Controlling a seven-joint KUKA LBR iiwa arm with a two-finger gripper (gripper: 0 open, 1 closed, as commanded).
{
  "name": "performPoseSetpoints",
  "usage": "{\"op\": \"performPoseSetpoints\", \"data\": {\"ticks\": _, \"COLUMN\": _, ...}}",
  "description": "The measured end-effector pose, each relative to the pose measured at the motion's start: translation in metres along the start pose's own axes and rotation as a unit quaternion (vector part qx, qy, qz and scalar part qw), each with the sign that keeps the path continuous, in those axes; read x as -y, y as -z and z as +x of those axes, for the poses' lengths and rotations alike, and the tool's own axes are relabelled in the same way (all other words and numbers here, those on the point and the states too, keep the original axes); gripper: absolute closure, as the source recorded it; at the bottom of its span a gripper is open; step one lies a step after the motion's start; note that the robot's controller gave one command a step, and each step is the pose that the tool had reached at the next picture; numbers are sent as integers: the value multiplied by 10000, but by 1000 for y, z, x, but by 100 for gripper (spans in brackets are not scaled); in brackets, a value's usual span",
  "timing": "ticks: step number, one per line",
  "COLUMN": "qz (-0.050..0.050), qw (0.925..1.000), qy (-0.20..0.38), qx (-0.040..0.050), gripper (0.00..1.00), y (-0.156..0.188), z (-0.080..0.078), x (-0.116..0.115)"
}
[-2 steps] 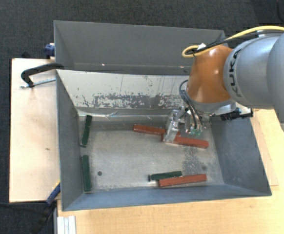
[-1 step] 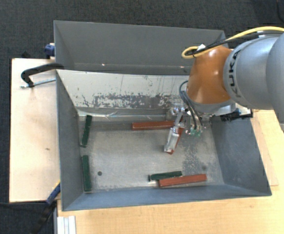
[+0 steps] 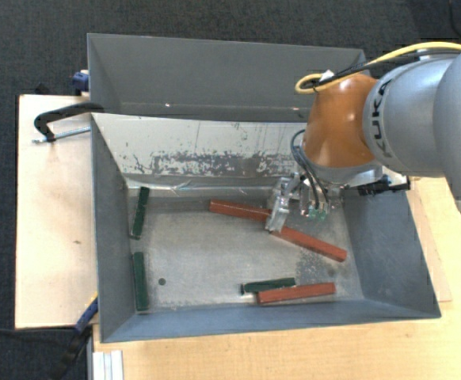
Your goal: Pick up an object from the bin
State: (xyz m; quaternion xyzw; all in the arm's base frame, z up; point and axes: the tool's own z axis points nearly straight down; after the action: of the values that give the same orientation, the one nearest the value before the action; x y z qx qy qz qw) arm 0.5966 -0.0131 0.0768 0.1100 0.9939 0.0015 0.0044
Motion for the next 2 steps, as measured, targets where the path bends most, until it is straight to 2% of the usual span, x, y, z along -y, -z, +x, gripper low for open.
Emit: {"op": "performPoseSetpoints", "data": {"ticks": 2, "qz": 19, "qw": 9999, "qy": 108, "qx": 18, "gripper": 100, "y": 0, "z": 3, "x": -6}}
